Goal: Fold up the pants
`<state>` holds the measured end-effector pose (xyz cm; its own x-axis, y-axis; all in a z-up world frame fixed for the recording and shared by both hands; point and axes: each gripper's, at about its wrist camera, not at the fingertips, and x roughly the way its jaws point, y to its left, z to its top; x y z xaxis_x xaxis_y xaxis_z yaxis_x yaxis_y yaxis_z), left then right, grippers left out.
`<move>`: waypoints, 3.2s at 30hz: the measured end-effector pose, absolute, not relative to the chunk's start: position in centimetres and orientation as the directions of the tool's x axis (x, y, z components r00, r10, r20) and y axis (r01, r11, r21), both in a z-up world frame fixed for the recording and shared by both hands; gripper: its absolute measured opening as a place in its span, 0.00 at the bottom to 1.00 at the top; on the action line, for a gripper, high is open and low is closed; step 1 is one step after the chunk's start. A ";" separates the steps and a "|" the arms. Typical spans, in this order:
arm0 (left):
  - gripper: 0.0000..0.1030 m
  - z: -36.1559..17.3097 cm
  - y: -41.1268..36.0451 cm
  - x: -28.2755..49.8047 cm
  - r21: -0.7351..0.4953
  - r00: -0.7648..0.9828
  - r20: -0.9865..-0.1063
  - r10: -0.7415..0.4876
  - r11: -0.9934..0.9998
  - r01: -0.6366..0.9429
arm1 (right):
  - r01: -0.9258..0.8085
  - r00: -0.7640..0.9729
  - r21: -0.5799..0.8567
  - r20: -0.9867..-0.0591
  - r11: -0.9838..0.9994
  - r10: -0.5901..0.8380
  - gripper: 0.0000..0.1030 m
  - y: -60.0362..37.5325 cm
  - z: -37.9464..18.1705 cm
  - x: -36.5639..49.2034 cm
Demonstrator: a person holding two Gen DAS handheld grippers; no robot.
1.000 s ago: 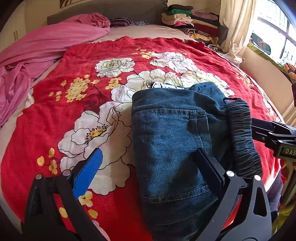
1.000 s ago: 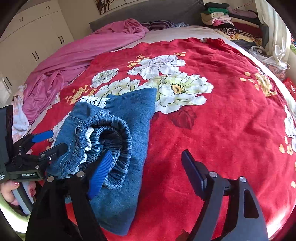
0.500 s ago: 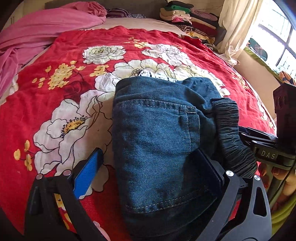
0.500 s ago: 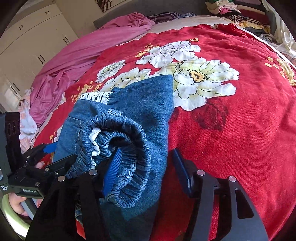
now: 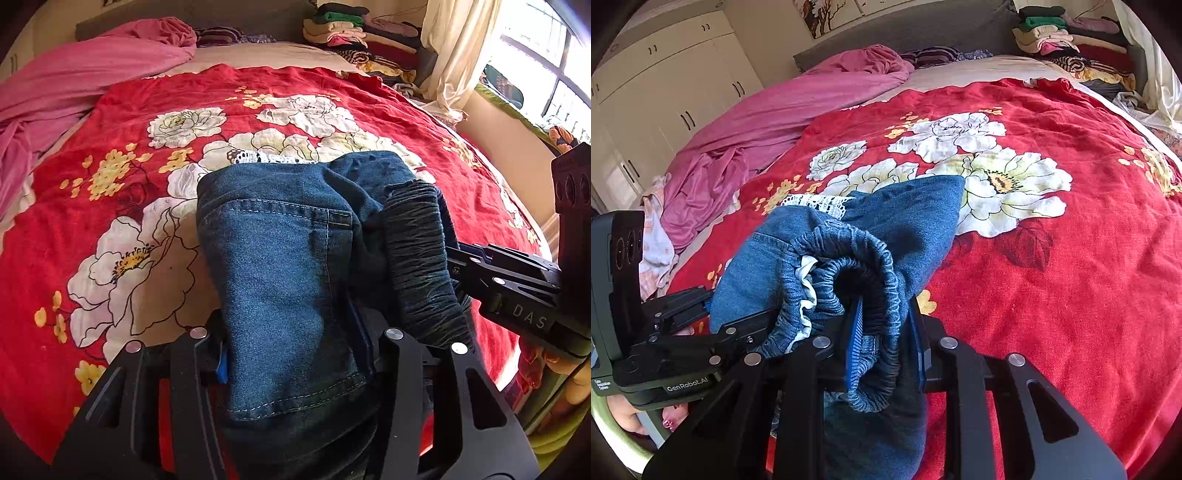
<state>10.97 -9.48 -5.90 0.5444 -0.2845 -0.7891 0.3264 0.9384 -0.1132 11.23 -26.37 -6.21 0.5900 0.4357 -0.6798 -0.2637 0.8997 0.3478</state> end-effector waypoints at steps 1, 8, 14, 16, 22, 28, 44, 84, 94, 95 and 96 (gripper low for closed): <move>0.33 -5.6 -9.5 10.9 -0.111 0.547 -0.787 -0.285 0.938 0.329 | -0.272 0.594 0.343 -0.675 0.899 0.437 0.19 -26.3 -5.9 11.0; 0.30 -3.2 -9.5 10.5 -0.122 0.571 -0.762 -0.308 0.933 0.340 | -0.310 0.633 0.294 -0.646 0.904 0.427 0.17 -25.4 -3.0 10.2; 0.30 -1.2 -9.6 11.2 -0.103 0.607 -0.733 -0.306 0.933 0.346 | -0.326 0.662 0.275 -0.616 0.904 0.426 0.16 -25.2 -1.1 10.9; 0.30 -0.6 -9.7 11.8 -0.105 0.614 -0.726 -0.309 0.932 0.346 | -0.328 0.669 0.275 -0.608 0.904 0.428 0.16 -25.2 -0.7 11.5; 0.30 0.9 -9.9 14.0 -0.105 0.638 -0.704 -0.312 0.934 0.342 | -0.322 0.688 0.265 -0.595 0.909 0.417 0.16 -25.3 0.6 14.0; 0.30 2.1 -10.5 16.3 -0.084 0.660 -0.687 -0.304 0.936 0.343 | -0.321 0.696 0.254 -0.590 0.912 0.409 0.16 -25.4 1.6 16.9; 0.30 1.0 -11.3 21.4 -0.098 0.652 -0.699 -0.294 0.942 0.320 | -0.294 0.674 0.246 -0.632 0.923 0.383 0.16 -25.7 0.1 22.4; 0.70 -4.2 -8.2 20.1 -0.074 0.632 -0.746 -0.211 0.969 0.236 | -0.047 0.586 0.276 -0.771 0.960 0.250 0.52 -29.2 -7.1 22.0; 0.79 -2.4 -8.2 17.6 -0.059 0.670 -0.711 -0.213 0.968 0.245 | -0.059 0.634 0.279 -0.731 0.959 0.251 0.52 -29.4 -4.5 18.6; 0.81 -2.2 -8.2 17.3 -0.056 0.674 -0.708 -0.211 0.968 0.244 | -0.059 0.639 0.272 -0.729 0.960 0.246 0.52 -29.4 -4.4 18.2; 0.83 -2.1 -8.2 17.1 -0.051 0.680 -0.703 -0.206 0.969 0.242 | -0.058 0.646 0.264 -0.726 0.963 0.238 0.52 -29.4 -4.2 17.8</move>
